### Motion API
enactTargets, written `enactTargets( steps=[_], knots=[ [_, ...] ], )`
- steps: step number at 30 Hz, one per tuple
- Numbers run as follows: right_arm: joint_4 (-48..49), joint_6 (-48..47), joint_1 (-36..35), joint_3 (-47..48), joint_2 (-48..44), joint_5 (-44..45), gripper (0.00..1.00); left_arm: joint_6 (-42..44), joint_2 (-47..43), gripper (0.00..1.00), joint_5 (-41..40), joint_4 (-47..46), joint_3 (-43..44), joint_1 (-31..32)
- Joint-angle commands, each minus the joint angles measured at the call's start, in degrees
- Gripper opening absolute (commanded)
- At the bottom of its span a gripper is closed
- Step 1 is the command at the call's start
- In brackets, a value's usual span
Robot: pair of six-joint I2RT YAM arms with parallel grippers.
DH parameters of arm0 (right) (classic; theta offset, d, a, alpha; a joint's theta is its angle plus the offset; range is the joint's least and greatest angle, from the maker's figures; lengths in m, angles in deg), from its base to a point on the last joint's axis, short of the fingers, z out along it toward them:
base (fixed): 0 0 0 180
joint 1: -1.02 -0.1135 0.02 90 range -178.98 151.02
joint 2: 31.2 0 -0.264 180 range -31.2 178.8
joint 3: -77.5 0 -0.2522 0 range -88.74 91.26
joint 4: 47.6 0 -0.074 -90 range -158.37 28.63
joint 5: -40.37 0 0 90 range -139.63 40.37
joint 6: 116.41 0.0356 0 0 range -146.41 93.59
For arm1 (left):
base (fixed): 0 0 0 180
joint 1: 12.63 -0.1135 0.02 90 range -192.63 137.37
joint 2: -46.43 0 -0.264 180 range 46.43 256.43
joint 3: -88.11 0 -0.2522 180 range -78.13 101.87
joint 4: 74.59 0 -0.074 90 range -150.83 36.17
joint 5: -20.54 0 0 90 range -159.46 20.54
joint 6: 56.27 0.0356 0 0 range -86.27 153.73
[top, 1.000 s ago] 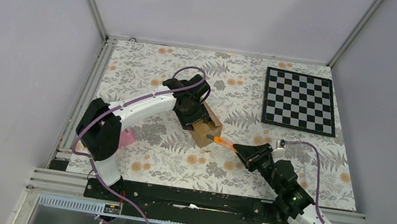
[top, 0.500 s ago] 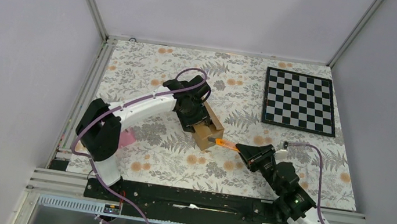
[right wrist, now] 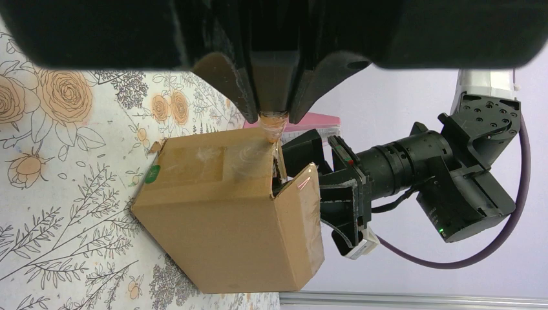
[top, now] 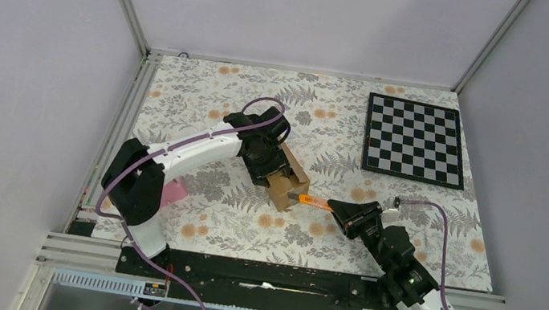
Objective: Unpack the express box
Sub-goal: Cut the express box at the center of the board.
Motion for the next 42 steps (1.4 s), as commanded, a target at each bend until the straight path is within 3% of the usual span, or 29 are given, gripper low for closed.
enactTargets(
  steps=[1, 15, 42],
  knots=[
    [-1.5, -0.6, 0.4, 0.3, -0.5, 10.1, 0.00, 1.1, -3.0, 0.09, 3.0, 3.9, -1.0, 0.8],
    [-3.7, 0.5, 0.4, 0.2, -1.2, 12.4, 0.00, 1.3, -4.7, 0.03, 3.6, 3.9, -2.2, 0.9],
    [-7.5, 0.9, 0.4, 1.0, -3.8, 14.8, 0.00, 1.0, -6.9, 0.01, 3.6, 3.9, -4.4, 0.9]
  ],
)
